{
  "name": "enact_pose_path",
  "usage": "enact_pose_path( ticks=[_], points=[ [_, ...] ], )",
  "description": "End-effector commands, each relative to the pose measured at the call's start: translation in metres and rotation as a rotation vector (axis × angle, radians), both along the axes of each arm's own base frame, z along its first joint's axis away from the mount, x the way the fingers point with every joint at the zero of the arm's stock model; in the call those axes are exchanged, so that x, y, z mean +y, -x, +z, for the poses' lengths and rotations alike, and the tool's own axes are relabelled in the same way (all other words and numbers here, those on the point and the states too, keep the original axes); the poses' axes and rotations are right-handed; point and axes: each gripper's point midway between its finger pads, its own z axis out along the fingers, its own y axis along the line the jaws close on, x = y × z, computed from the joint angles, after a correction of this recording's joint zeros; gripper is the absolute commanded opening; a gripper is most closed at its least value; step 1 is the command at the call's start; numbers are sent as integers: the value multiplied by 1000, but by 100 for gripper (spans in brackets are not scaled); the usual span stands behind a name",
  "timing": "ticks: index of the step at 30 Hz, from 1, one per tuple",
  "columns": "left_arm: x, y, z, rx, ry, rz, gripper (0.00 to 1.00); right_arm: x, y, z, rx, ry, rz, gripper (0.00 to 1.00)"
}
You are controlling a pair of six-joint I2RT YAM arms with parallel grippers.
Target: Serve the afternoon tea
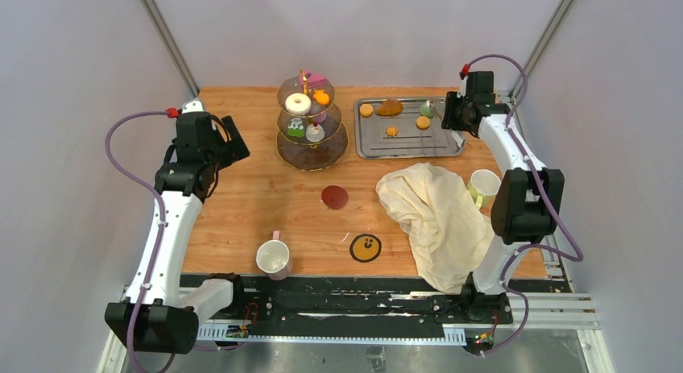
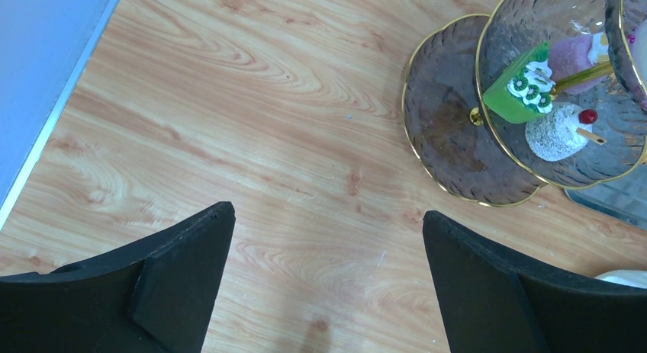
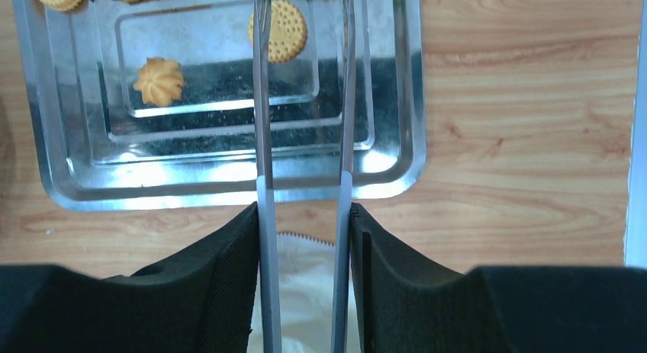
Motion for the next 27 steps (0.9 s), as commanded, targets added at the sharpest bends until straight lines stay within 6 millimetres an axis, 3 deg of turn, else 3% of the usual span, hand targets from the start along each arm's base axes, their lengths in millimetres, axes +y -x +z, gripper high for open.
enact_pose_path(
  ticks=[1,12,27],
  points=[
    [4,-7,12,-32,-18,10,98,-5,-30,17,-67,-12,-10,44],
    [6,-13,6,-17,-26,18,98,2,-62,-15,-15,-24,33,44],
    [6,-17,-1,1,-25,22,98,5,-68,-42,37,19,59,45]
  ],
)
